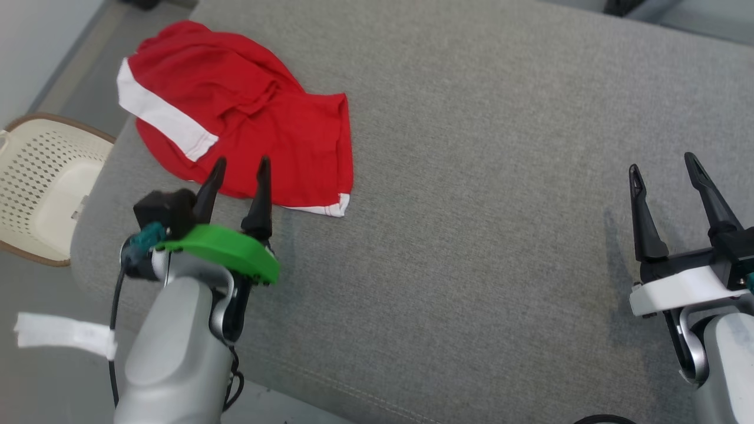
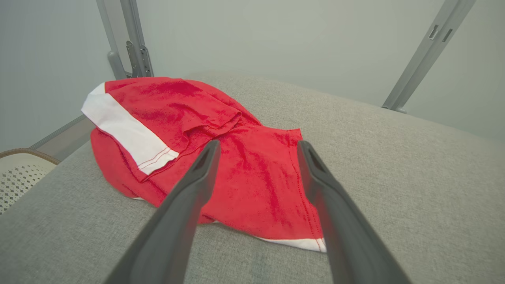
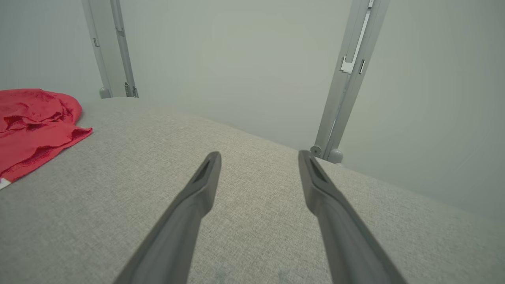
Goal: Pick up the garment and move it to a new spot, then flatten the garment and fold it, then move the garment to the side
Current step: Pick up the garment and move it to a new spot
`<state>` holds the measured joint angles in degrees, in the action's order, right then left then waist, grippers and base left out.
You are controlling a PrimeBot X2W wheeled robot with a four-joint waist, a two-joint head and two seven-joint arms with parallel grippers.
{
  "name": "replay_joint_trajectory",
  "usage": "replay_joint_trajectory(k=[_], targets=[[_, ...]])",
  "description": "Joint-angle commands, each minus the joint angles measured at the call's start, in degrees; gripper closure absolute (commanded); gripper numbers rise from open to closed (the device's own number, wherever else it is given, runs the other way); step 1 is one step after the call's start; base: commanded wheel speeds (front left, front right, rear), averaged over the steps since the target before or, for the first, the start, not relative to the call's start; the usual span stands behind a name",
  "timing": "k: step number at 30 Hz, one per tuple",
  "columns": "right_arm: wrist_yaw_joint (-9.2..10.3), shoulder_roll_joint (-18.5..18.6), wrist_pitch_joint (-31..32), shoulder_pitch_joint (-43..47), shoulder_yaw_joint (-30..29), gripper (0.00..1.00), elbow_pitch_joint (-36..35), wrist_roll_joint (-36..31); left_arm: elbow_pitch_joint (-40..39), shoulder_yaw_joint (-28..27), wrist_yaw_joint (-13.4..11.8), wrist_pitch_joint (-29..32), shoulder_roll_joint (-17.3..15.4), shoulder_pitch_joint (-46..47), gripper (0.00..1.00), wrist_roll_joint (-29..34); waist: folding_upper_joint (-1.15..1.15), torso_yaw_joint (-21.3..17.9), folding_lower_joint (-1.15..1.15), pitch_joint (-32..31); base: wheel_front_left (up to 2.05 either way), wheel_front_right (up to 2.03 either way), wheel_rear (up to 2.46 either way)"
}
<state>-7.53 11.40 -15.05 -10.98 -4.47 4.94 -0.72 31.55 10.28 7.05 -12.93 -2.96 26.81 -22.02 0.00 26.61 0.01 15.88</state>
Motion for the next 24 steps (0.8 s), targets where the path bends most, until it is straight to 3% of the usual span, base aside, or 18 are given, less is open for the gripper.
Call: replay_joint_trajectory(k=[1,8,12,13,14,24], targets=[[0.08,0.5,-0.2,-0.9,0.3,0.0,-0.3,-0.3,1.5,0.5,0.2,0.2,0.1,2.8,0.0,-1.1,0.0,-6.5,-0.01,12.5,0.0,0.0,0.0],[0.08,0.1,-0.2,-2.1,-0.8,0.0,-2.4,0.5,20.9,1.6,0.3,6.2,-2.0,16.1,0.0,-3.4,0.0,-11.3,-0.01,14.7,0.0,0.0,0.0],[0.08,-0.7,-0.2,-1.4,-2.0,0.0,-3.4,1.0,28.0,2.9,0.4,9.6,-2.5,17.5,0.0,-3.9,0.0,-12.6,-0.01,13.9,0.0,0.0,0.0],[0.08,-0.9,-0.2,-1.2,-2.2,0.0,-3.5,1.1,29.2,3.3,0.5,10.1,-2.3,17.6,0.91,-4.2,0.0,-12.7,-0.01,13.6,0.0,0.0,0.0],[0.08,-1.2,-0.2,-0.9,-2.5,0.0,-3.5,1.2,30.4,5.0,0.6,11.4,-1.7,17.2,1.0,-5.3,0.0,-12.9,-0.01,12.9,0.0,0.0,0.0],[0.08,-3.5,-0.2,0.8,-2.2,0.0,-1.9,1.8,25.0,9.8,0.7,7.1,-3.7,17.1,1.0,-11.6,0.0,-12.6,-0.01,7.6,0.0,0.0,0.0]])
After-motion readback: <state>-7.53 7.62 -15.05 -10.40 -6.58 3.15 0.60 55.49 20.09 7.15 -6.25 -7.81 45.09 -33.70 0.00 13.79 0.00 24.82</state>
